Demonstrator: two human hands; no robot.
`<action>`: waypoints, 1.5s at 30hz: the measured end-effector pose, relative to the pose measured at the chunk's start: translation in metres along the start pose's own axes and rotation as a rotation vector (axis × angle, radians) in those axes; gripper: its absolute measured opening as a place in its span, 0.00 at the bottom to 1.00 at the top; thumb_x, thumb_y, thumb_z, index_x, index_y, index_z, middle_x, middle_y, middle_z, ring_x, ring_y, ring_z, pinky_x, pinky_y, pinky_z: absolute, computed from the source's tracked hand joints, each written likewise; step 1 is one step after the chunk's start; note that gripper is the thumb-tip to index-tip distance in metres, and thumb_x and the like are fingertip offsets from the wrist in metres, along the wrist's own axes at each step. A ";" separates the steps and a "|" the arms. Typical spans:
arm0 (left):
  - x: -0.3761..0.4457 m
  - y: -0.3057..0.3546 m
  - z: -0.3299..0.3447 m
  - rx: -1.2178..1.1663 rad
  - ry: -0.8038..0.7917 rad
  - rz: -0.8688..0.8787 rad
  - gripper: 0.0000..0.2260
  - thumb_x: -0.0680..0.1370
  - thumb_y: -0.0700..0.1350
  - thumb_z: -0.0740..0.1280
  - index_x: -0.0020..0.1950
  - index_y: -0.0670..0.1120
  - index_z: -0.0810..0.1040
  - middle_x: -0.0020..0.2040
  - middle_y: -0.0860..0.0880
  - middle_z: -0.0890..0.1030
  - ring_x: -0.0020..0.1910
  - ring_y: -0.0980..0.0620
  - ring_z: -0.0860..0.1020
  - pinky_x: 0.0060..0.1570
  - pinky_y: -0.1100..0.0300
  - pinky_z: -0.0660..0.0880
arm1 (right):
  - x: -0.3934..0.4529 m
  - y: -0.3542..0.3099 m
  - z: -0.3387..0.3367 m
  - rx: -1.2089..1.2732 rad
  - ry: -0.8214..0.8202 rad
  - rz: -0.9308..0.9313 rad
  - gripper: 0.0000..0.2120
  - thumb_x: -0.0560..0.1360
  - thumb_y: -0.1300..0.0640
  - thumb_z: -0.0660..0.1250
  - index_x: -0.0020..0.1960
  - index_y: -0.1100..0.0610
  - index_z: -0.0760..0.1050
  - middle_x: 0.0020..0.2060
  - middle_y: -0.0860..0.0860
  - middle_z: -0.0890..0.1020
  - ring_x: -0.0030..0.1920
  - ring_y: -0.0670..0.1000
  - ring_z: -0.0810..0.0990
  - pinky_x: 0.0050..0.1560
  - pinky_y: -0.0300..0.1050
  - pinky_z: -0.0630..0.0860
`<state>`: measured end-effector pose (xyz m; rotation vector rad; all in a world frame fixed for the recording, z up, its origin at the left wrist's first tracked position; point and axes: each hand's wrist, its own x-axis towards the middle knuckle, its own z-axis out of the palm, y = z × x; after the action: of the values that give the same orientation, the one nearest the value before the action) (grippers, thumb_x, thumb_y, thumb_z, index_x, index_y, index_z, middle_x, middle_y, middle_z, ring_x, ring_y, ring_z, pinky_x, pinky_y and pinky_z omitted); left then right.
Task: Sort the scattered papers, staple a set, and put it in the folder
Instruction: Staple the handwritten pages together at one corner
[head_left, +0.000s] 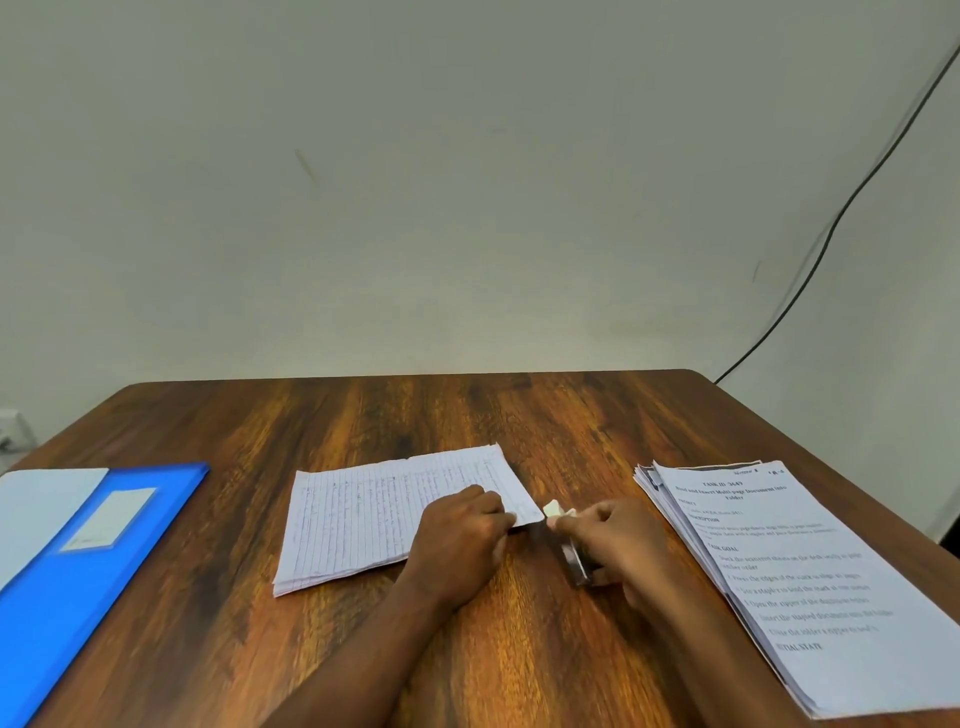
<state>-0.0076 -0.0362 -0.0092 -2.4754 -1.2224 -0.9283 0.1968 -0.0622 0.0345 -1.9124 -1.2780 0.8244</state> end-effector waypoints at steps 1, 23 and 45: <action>0.000 0.000 0.000 -0.001 -0.001 0.000 0.08 0.74 0.47 0.77 0.52 0.51 0.89 0.42 0.55 0.86 0.40 0.57 0.81 0.37 0.67 0.62 | 0.002 0.004 -0.003 -0.148 0.093 -0.075 0.16 0.69 0.42 0.80 0.39 0.55 0.84 0.34 0.49 0.85 0.37 0.50 0.85 0.39 0.52 0.85; -0.001 0.001 0.002 0.092 0.097 0.062 0.07 0.75 0.46 0.76 0.52 0.49 0.88 0.40 0.52 0.84 0.37 0.54 0.80 0.30 0.60 0.70 | -0.022 -0.013 0.029 -0.014 0.127 -0.258 0.21 0.77 0.37 0.70 0.40 0.54 0.83 0.29 0.50 0.84 0.27 0.46 0.80 0.32 0.42 0.78; -0.001 -0.009 -0.015 -0.127 0.003 -0.554 0.38 0.77 0.68 0.63 0.83 0.54 0.58 0.80 0.51 0.66 0.77 0.47 0.68 0.73 0.43 0.70 | 0.019 0.018 -0.058 0.104 0.077 -0.365 0.06 0.80 0.57 0.72 0.45 0.52 0.82 0.38 0.47 0.87 0.35 0.51 0.87 0.37 0.43 0.78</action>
<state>-0.0210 -0.0381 0.0011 -2.2506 -1.9561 -1.1606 0.2581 -0.0609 0.0500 -1.5507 -1.4489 0.6092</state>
